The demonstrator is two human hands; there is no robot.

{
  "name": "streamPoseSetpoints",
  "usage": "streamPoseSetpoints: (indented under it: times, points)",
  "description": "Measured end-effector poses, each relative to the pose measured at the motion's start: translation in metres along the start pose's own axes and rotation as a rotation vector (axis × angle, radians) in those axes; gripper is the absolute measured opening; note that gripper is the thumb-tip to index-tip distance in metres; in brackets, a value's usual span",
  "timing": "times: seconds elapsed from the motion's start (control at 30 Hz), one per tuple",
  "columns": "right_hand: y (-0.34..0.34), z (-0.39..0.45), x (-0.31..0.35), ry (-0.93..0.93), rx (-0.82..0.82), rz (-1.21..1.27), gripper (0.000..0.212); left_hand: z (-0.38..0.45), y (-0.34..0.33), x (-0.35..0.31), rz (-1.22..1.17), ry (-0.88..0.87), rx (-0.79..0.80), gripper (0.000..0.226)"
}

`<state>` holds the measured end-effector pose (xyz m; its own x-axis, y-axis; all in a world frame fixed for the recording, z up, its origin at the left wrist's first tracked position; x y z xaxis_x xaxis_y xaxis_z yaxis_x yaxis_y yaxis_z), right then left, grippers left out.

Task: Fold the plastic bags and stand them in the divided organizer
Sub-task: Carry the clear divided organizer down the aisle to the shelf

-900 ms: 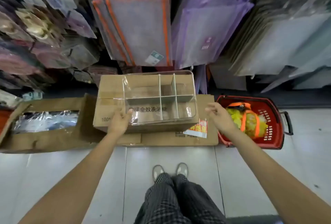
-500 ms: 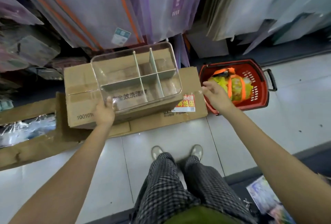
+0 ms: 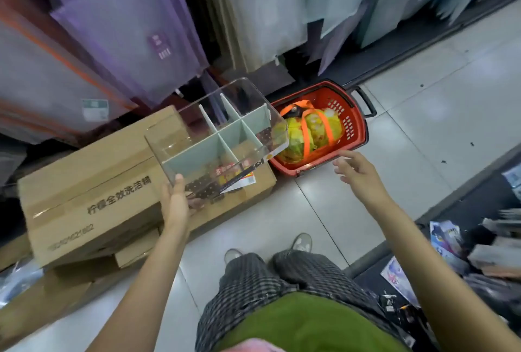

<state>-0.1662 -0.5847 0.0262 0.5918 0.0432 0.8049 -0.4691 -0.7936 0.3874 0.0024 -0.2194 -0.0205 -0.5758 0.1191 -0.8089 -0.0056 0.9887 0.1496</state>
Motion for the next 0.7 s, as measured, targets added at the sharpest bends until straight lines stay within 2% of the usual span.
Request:
streamPoseSetpoints:
  times: [0.2, 0.5, 0.6, 0.7]
  points:
    - [0.142, -0.014, -0.066, -0.097, -0.165, 0.069, 0.023, -0.053, -0.153, -0.018, 0.103, -0.131, 0.167, 0.012]
    - [0.323, -0.018, -0.152, -0.227, -0.507, 0.274, 0.019, -0.12, -0.41, -0.038, 0.245, -0.149, 0.481, 0.013]
    - [0.374, 0.003, -0.167, -0.255, -0.59, 0.315, 0.022, -0.127, -0.485, -0.045, 0.321, -0.164, 0.514, 0.031]
    - [0.426, 0.038, -0.177, -0.278, -0.631, 0.349, 0.023, -0.129, -0.565, -0.054, 0.311, -0.188, 0.599, 0.021]
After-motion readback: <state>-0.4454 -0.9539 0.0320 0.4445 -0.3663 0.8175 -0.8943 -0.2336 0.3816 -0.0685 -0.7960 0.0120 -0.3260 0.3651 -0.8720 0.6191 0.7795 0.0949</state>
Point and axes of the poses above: each hand's wrist, its own z-axis towards the middle knuckle, its own y-axis out of the back of the hand, x = y × z, the point moved 9 cm from there along z, towards the middle knuckle, and after that the axes turned 2 degrees about -z, right-handed, at the moved point
